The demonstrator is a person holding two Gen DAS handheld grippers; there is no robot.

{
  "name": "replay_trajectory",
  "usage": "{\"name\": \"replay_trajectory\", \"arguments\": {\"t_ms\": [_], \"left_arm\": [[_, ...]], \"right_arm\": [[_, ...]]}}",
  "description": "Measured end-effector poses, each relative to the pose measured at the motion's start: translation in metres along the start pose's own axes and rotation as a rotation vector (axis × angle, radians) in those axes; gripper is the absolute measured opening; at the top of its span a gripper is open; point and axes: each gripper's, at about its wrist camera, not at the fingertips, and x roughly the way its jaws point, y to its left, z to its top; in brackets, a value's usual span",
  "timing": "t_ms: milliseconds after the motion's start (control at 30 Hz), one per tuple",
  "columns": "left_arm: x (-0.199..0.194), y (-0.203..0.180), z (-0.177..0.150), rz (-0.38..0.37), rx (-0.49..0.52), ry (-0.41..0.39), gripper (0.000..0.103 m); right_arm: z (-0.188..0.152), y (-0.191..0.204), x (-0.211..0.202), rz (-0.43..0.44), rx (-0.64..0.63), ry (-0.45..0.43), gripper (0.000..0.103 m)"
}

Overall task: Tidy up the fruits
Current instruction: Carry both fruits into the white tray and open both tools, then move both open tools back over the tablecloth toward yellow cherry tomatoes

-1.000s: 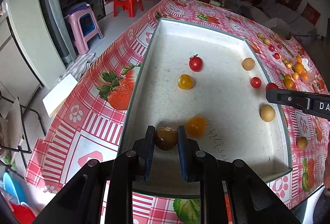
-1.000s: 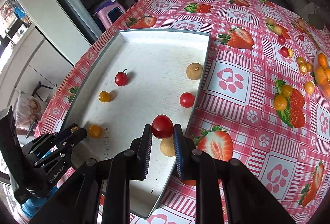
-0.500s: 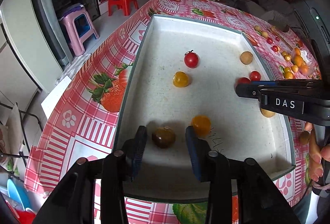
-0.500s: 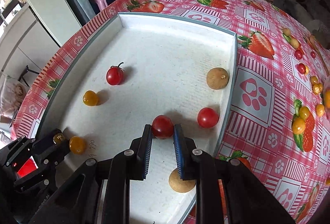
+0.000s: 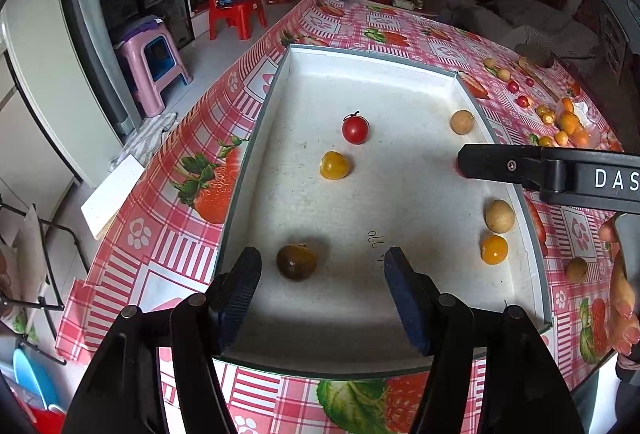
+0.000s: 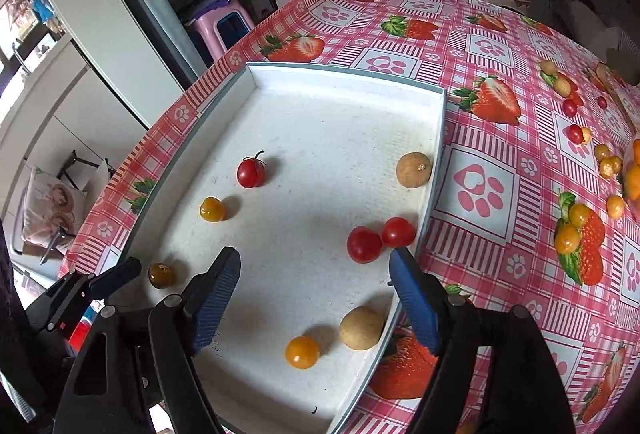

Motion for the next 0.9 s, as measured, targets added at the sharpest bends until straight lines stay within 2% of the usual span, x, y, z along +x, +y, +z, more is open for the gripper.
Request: {"name": "replay_trajectory", "arguments": {"t_ms": [200, 467, 900], "left_arm": [[-0.009, -0.02, 0.0, -0.013, 0.044, -0.011, 0.065], [-0.016, -0.065, 0.002, -0.055, 0.117, -0.01, 0.065], [-0.011, -0.187, 0.011, -0.16, 0.306, 0.029, 0.065]], "right_arm": [[-0.013, -0.026, -0.023, -0.009, 0.057, -0.026, 0.08], [-0.044, -0.087, -0.046, -0.054, 0.177, -0.033, 0.08], [-0.117, -0.233, -0.091, -0.203, 0.453, -0.052, 0.08]]}}
